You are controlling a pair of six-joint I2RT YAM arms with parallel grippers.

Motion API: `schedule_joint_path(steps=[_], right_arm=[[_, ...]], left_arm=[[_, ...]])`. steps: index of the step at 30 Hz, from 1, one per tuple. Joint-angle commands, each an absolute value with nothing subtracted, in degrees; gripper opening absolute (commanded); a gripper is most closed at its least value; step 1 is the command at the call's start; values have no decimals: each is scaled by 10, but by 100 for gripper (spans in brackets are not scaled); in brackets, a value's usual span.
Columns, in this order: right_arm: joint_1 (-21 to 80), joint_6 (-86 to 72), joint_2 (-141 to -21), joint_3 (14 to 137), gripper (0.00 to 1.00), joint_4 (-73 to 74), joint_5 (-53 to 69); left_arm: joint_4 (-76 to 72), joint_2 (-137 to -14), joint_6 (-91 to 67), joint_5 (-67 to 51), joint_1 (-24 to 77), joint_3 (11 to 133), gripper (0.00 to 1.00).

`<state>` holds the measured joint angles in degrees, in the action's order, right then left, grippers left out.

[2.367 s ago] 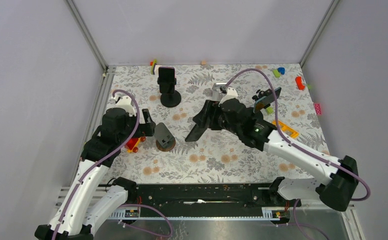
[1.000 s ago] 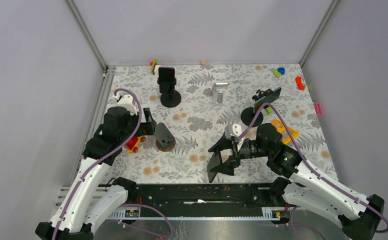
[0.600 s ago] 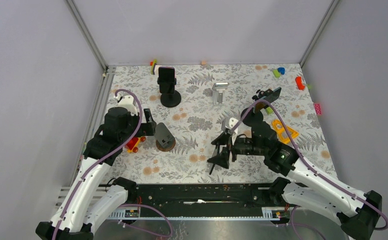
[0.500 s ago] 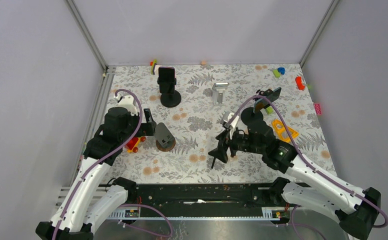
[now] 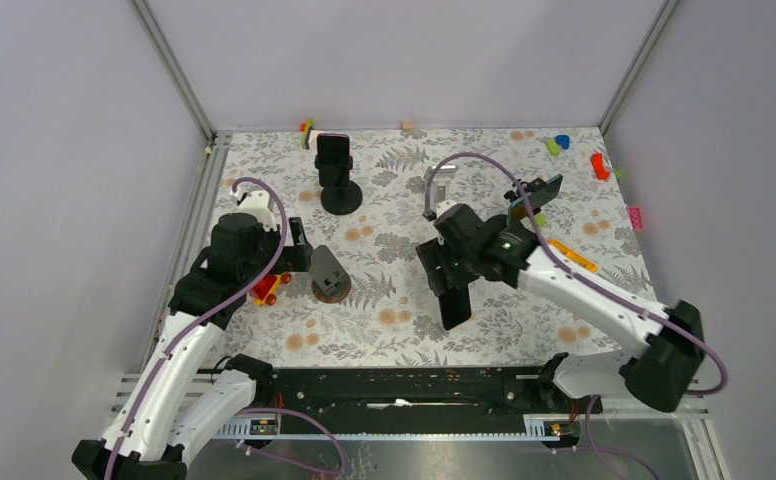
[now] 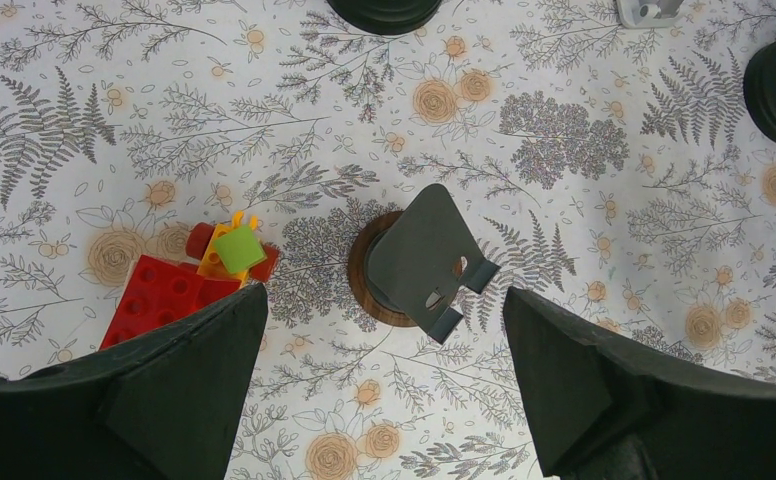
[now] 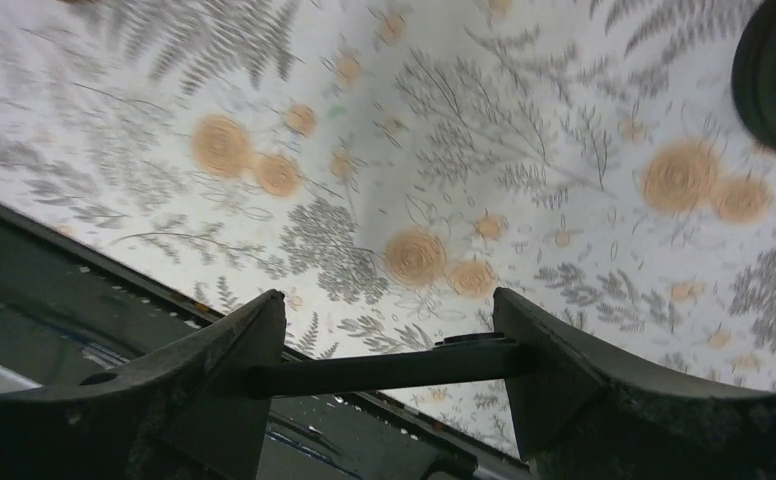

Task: Remove the phone from the phone stand
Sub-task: Place the phone at the center of the board.

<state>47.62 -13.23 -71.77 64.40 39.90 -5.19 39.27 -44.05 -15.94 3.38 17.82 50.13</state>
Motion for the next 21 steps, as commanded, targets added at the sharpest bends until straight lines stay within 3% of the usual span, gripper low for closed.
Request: schedule_joint_path(steps=[1,12,21], right_arm=[[475,-236,-778,663,0,485,-111],[476,-290,-854,629,0,395,-189],[476,-320,-911,592,8,330,-216]], left_arm=[[379,-442,-152,47,180,518,98],[382,-438,-156,47,180,514,98],[383,-434,-156,51,180,509,98]])
